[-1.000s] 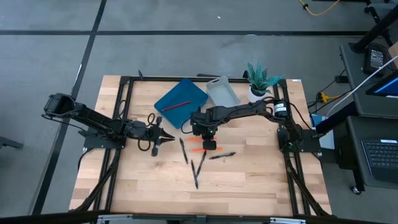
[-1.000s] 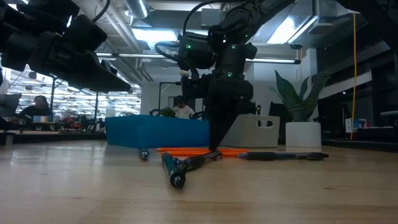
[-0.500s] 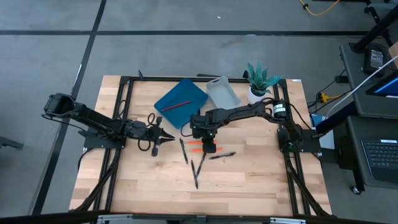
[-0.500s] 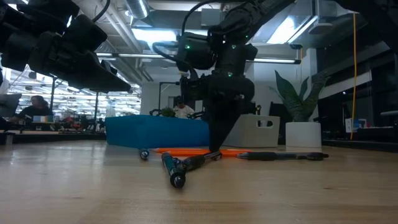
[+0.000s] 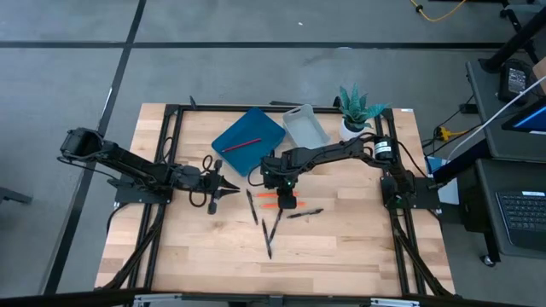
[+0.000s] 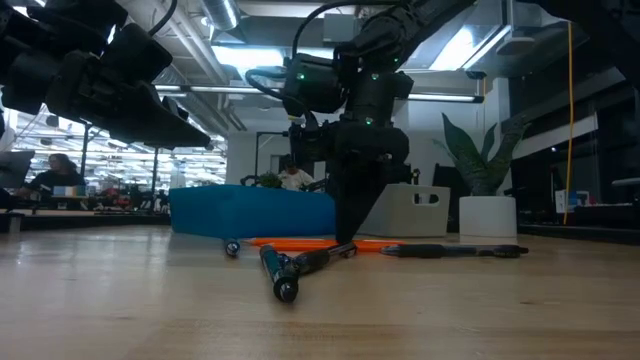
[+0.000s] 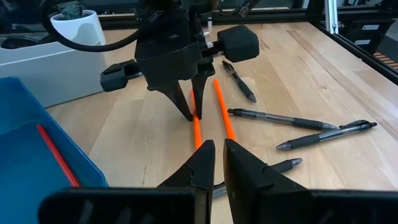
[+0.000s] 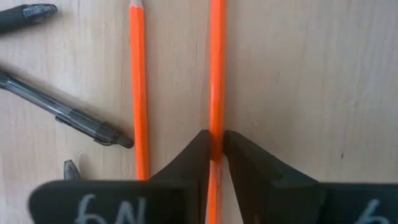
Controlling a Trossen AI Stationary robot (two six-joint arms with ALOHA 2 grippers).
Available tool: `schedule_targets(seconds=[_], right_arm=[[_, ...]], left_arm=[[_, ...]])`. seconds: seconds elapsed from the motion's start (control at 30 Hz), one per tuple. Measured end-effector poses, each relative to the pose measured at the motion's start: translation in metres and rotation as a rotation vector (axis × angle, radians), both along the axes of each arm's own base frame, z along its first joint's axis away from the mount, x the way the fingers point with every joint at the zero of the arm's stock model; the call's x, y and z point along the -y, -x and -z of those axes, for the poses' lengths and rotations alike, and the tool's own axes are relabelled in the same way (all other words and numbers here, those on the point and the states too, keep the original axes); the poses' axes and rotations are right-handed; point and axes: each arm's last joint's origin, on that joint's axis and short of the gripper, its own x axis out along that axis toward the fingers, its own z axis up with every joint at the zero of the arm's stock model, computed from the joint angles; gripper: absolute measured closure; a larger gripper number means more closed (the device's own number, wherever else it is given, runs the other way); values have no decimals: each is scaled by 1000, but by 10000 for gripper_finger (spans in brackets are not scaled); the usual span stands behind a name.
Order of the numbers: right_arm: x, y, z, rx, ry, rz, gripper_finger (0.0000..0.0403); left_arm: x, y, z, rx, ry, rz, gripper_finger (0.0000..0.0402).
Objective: Sort pens & pencils
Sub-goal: Put the orange pencil into the blue bin
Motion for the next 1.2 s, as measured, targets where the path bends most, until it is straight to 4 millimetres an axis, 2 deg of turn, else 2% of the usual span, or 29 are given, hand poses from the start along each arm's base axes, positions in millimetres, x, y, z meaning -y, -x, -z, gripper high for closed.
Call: schedule_targets(seconds=[0.27, 0.57, 0.9, 1.2], right_arm=[[1, 0, 0, 2, 1, -2, 392], [1, -1, -1, 10, 5, -6, 396], [5, -9, -3, 101, 70, -14, 402], [4, -10, -3, 121, 2, -33, 403]], left_arm=[[0, 0, 0, 0, 0, 0, 374], [0, 0, 0, 0, 0, 0, 374], [0, 0, 0, 0, -1, 0, 374], [0, 0, 0, 0, -1, 0, 374]])
